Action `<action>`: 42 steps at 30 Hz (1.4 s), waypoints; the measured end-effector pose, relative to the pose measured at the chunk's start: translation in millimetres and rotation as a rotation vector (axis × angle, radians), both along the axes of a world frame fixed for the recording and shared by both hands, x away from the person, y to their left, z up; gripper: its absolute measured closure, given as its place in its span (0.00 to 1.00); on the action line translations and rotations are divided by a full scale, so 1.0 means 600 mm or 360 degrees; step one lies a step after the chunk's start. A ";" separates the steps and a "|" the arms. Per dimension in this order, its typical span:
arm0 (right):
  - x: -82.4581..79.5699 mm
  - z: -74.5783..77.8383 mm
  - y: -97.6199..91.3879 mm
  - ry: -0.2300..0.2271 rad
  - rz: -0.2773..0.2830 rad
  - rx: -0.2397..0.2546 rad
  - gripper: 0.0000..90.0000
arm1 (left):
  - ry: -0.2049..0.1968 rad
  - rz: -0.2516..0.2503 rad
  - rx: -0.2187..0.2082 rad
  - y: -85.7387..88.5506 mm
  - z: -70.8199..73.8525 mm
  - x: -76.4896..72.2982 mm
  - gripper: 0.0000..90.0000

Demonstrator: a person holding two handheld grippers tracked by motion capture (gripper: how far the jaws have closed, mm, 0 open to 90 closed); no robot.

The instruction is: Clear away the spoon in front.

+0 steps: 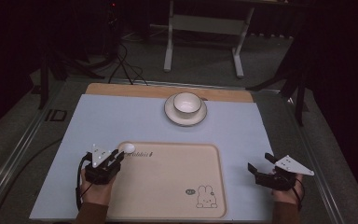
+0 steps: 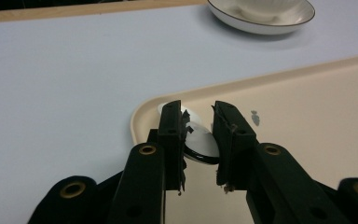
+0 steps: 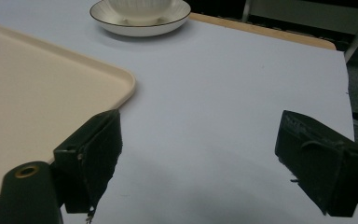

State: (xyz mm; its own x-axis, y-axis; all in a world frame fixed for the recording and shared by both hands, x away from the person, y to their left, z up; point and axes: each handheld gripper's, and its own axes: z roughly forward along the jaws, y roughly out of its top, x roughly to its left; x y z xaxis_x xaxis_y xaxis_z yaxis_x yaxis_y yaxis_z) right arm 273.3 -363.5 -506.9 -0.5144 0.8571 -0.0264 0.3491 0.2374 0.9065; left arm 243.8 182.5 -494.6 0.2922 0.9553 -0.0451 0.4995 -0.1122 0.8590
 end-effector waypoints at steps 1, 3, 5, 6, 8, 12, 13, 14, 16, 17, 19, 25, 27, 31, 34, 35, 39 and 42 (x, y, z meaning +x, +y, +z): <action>0.000 0.000 0.000 0.0000 0.0001 -0.0001 0.16 | 0.0009 0.0005 0.0013 -0.003 -0.005 -0.006 0.82; 0.000 0.000 -0.001 -0.0001 0.0000 -0.0001 0.16 | 0.0018 0.0009 0.0025 -0.005 -0.006 -0.009 0.82; 0.000 0.000 -0.002 0.0000 -0.0002 0.0001 0.16 | 0.0024 0.0016 0.0027 -0.006 -0.007 -0.012 0.82; 0.000 0.000 -0.002 0.0000 -0.0002 0.0000 0.16 | 0.0029 0.0015 0.0031 -0.006 -0.008 -0.015 0.82; 0.000 0.000 -0.001 0.0000 -0.0001 0.0001 0.16 | 0.0034 0.0019 0.0028 -0.008 -0.010 -0.018 0.82; 0.000 0.000 -0.001 -0.0001 0.0000 0.0000 0.16 | 0.0049 0.0017 0.0033 -0.011 -0.013 -0.026 0.81; 0.000 0.000 -0.002 -0.0003 0.0000 0.0000 0.16 | 0.0052 0.0019 0.0030 -0.011 -0.014 -0.027 0.81; 0.000 0.000 -0.002 -0.0004 -0.0001 0.0000 0.16 | 0.0058 0.0022 0.0028 -0.012 -0.015 -0.029 0.81; 0.000 0.000 -0.002 -0.0002 -0.0002 0.0001 0.16 | 0.0063 0.0017 0.0035 -0.011 -0.015 -0.030 0.81; 0.000 0.000 -0.002 -0.0003 -0.0001 0.0000 0.16 | 0.0063 0.0017 0.0035 -0.011 -0.015 -0.030 0.81; 0.000 0.000 -0.002 -0.0003 0.0000 -0.0001 0.16 | 0.0075 0.0012 0.0036 -0.013 -0.017 -0.034 0.81; 0.000 0.000 -0.002 -0.0003 -0.0002 0.0000 0.16 | 0.0101 -0.0002 0.0036 -0.015 -0.020 -0.037 0.76; 0.000 0.001 -0.002 -0.0005 -0.0002 -0.0001 0.16 | 0.0096 -0.0003 0.0030 -0.015 -0.019 -0.037 0.74; 0.000 0.001 -0.002 -0.0005 -0.0002 -0.0002 0.16 | 0.0099 -0.0016 0.0025 -0.014 -0.018 -0.035 0.68; 0.000 0.001 -0.002 -0.0006 -0.0003 0.0000 0.16 | 0.0093 -0.0027 0.0018 -0.012 -0.017 -0.031 0.63; 0.000 0.001 -0.002 -0.0006 -0.0003 0.0000 0.16 | 0.0093 -0.0027 0.0018 -0.012 -0.017 -0.031 0.61; 0.000 0.001 -0.002 -0.0008 -0.0001 0.0000 0.16 | 0.0043 -0.0085 0.0017 -0.010 -0.012 -0.025 0.54; 0.000 0.001 -0.002 -0.0012 -0.0002 0.0001 0.16 | 0.0009 -0.0125 0.0034 -0.011 -0.008 -0.023 0.51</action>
State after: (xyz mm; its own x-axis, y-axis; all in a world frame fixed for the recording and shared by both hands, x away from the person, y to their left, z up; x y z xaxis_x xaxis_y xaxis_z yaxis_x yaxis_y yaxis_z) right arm 273.0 -364.6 -506.3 -0.5132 0.8578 -0.0295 0.3429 0.2364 0.9092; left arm 230.3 176.0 -499.4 0.3658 0.9303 -0.0268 0.4935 -0.1695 0.8531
